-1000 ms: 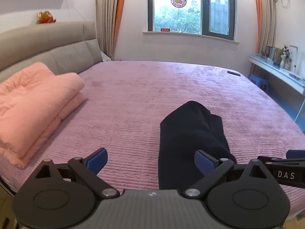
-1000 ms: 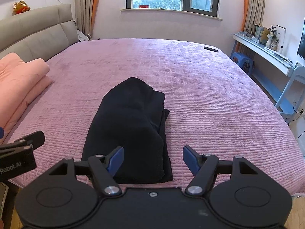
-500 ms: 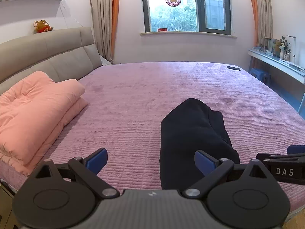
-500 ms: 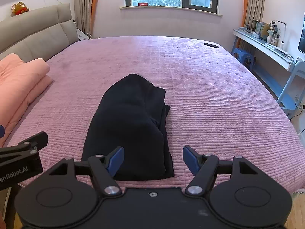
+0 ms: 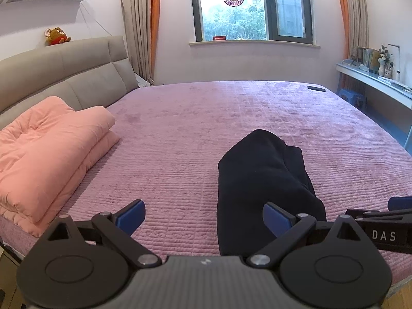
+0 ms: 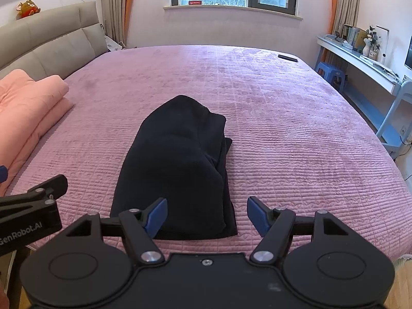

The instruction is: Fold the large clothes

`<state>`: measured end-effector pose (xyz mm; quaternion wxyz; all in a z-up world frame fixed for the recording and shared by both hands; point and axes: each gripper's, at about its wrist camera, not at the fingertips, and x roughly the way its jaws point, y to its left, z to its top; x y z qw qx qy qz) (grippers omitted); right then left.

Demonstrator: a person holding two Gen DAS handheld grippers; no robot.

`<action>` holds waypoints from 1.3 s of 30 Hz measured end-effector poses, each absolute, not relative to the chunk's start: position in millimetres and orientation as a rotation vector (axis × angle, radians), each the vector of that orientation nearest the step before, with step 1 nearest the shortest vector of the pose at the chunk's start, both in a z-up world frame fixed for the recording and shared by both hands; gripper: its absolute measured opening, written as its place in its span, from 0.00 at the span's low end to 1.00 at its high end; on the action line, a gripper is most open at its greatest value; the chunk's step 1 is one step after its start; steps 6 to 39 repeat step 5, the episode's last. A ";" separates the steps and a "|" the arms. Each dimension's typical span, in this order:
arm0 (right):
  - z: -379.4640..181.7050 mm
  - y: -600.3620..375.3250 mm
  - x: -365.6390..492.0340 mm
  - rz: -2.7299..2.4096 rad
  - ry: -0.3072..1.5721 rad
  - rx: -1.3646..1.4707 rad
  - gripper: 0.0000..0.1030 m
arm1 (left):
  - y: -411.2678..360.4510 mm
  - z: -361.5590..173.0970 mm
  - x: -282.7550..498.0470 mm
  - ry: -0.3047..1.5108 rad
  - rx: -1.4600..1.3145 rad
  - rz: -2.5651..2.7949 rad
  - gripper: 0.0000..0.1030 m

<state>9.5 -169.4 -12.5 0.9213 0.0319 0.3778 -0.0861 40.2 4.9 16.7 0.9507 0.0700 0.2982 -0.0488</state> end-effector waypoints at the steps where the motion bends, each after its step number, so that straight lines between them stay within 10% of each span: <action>1: -12.3 -168.8 9.3 -0.176 0.776 0.064 0.79 | 4.6 16.7 39.8 0.598 0.148 -0.103 0.96; 39: -11.8 -169.1 8.9 -0.177 0.775 0.062 0.79 | 4.3 13.9 39.5 0.583 0.176 -0.130 0.95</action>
